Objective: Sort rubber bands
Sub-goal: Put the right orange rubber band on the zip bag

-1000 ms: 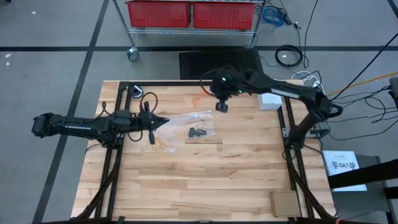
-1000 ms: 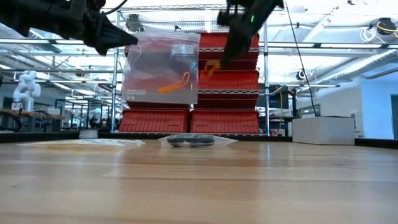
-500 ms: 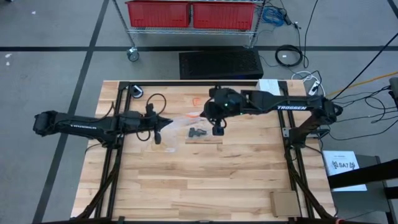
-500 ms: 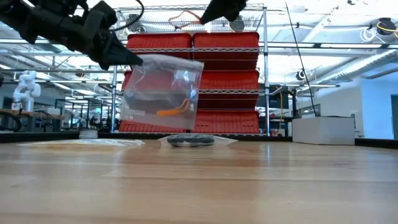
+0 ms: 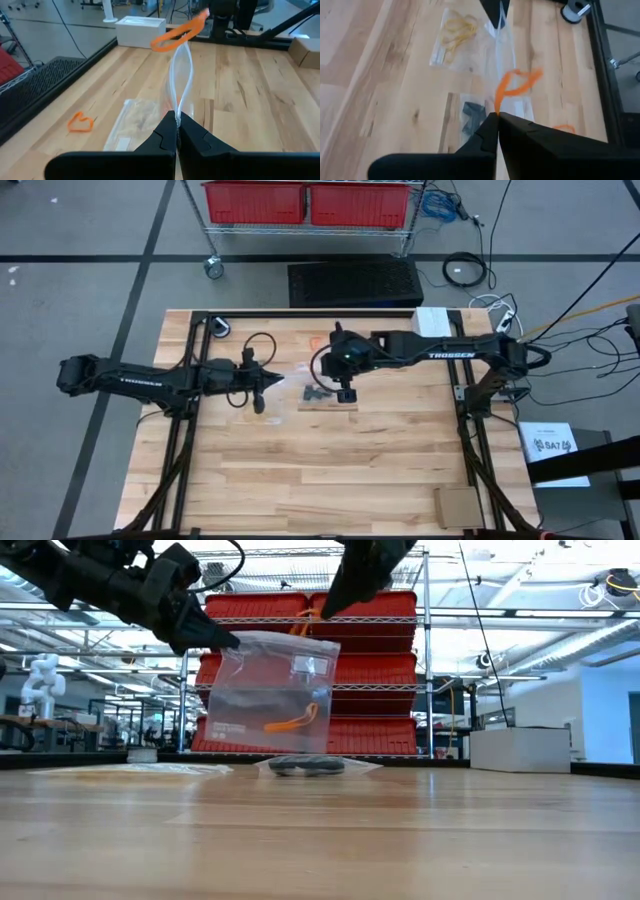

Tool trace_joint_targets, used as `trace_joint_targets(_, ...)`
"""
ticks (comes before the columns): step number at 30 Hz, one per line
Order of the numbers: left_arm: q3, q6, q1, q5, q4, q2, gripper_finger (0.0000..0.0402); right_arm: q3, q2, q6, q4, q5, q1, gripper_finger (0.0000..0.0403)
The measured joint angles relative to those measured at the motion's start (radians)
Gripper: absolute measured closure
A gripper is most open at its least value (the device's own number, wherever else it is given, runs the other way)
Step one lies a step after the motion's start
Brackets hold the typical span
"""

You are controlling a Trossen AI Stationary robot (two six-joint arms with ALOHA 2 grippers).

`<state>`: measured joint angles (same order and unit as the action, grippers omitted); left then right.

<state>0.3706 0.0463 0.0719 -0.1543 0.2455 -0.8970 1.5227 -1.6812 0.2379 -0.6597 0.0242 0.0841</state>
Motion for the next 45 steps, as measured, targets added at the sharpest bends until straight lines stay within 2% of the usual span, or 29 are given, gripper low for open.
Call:
trace_joint_targets(18,0.0,-0.001,0.0,0.017,0.01,-0.035,0.0398,0.056,-0.005,-0.003,-0.029,-0.03,-0.014,0.0403)
trace_joint_targets(33,0.001,-0.001,0.0,0.056,0.021,-0.035,0.0398,0.058,-0.073,0.017,-0.053,-0.027,-0.013,0.0403)
trace_joint_targets(45,0.001,-0.001,0.0,0.075,0.022,-0.035,0.0398,0.147,-0.071,0.013,-0.102,-0.022,-0.011,0.0403)
